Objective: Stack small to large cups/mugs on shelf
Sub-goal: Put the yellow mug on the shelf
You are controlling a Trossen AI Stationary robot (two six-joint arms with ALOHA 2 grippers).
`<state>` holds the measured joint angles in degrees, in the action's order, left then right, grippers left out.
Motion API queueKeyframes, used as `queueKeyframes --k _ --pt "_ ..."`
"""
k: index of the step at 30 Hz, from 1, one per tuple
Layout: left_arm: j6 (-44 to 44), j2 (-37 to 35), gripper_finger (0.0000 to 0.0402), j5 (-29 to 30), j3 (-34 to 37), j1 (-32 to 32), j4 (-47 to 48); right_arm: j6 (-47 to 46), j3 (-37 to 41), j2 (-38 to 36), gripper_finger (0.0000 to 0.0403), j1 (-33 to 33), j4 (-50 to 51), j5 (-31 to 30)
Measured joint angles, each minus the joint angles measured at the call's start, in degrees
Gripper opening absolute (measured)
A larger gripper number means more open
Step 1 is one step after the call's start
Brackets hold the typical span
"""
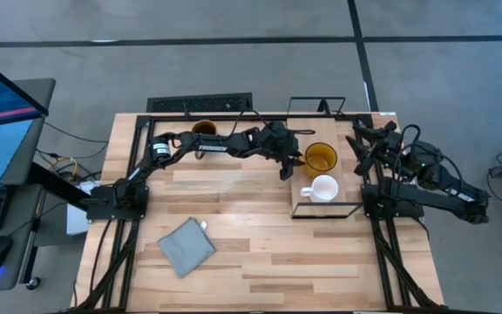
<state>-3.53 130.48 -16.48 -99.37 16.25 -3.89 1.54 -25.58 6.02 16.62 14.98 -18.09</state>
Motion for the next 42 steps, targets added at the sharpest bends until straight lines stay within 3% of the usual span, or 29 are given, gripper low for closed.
queueKeyframes --k 42 --pt "3.35 0.04 0.0126 -3.63 0.02 0.02 -0.36 0.39 0.00 0.00 0.0226 -0.02 0.00 0.00"
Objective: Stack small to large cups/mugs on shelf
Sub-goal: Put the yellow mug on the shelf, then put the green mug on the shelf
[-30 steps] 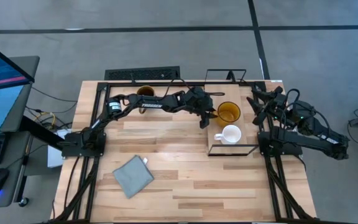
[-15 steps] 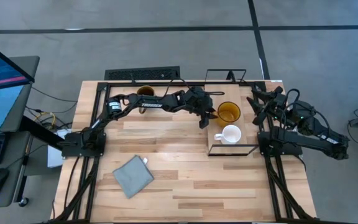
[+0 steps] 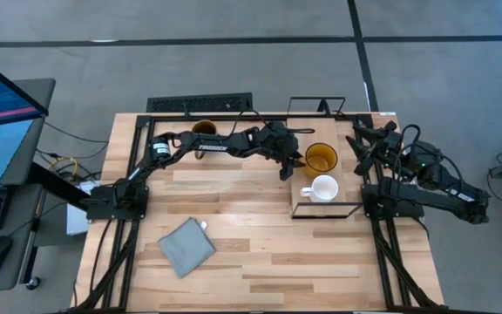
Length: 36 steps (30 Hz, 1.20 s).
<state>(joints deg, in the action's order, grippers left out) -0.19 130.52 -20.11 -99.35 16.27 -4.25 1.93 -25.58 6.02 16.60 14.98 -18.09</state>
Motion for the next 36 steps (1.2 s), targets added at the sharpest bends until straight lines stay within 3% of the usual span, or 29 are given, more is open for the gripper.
queueKeyframes --k 9,26,30,36 --pt "-0.65 0.00 0.0126 3.30 0.00 -0.04 -0.06 0.00 0.00 0.00 0.0226 0.00 0.00 0.02" --pt "0.28 0.00 0.0128 2.39 0.00 0.00 0.07 0.00 0.00 0.00 0.0226 0.00 0.00 0.00" --pt "0.72 0.00 0.0156 1.20 0.00 0.00 0.09 0.00 0.00 0.00 0.0226 0.00 0.00 0.00" --pt "1.88 0.00 0.0231 2.02 0.00 0.00 0.09 0.00 0.00 0.00 0.0226 0.00 0.00 0.00"
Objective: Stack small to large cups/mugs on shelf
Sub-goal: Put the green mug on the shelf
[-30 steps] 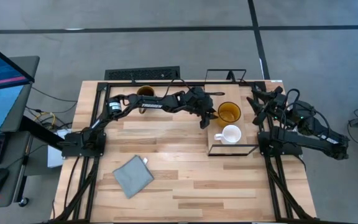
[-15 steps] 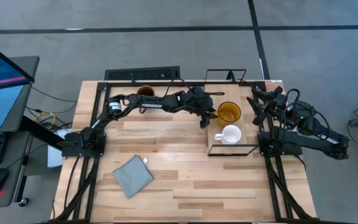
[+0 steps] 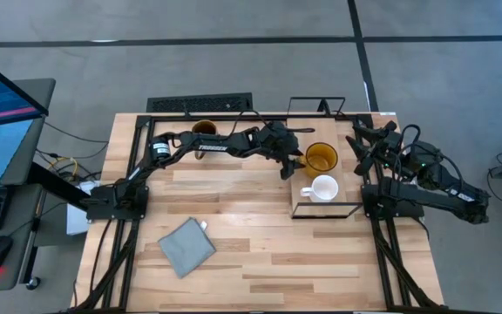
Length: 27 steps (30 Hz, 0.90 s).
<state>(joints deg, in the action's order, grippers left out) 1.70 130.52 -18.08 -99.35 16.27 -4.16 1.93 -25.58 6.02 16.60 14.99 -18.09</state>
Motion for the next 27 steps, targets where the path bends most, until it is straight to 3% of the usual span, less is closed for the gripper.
queueKeyframes --k 6,13,19,27 --pt "-0.34 0.00 0.0277 0.35 0.00 0.36 0.84 0.00 0.00 0.00 0.0226 0.00 0.00 0.00" --pt "-2.97 -0.17 0.0292 0.30 0.00 0.46 7.83 0.00 0.00 0.00 0.0226 0.00 0.02 0.00" --pt "-6.29 -1.94 0.0293 0.12 0.02 0.46 17.82 0.00 0.00 0.00 0.0226 0.02 0.02 0.00" --pt "-11.20 -6.67 0.0293 4.58 0.01 0.78 34.83 -0.07 0.00 -0.02 0.0226 0.00 -0.21 0.00"
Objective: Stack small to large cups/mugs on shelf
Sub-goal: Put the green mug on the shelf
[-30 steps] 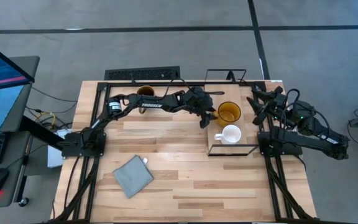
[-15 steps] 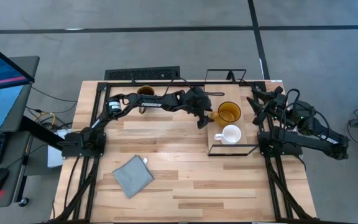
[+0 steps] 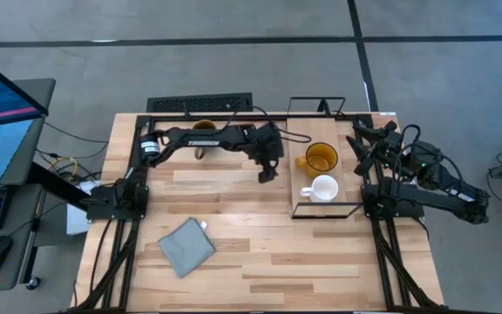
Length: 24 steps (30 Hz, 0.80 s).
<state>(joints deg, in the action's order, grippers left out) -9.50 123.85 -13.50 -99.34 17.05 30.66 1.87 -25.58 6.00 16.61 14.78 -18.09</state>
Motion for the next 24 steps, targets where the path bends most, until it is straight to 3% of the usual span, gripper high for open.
queueKeyframes --k 6,14,24 --pt "0.10 -4.76 0.0293 2.18 0.01 1.35 15.62 -0.36 0.00 0.00 0.0226 0.01 -0.20 0.00" --pt "0.72 -13.51 0.0293 1.89 1.62 2.44 23.66 -0.44 0.00 0.00 0.0226 0.00 -0.23 0.02" --pt "6.89 -30.42 0.0293 4.71 13.02 5.87 16.01 -0.46 0.00 0.02 0.0226 0.01 -0.23 0.02"
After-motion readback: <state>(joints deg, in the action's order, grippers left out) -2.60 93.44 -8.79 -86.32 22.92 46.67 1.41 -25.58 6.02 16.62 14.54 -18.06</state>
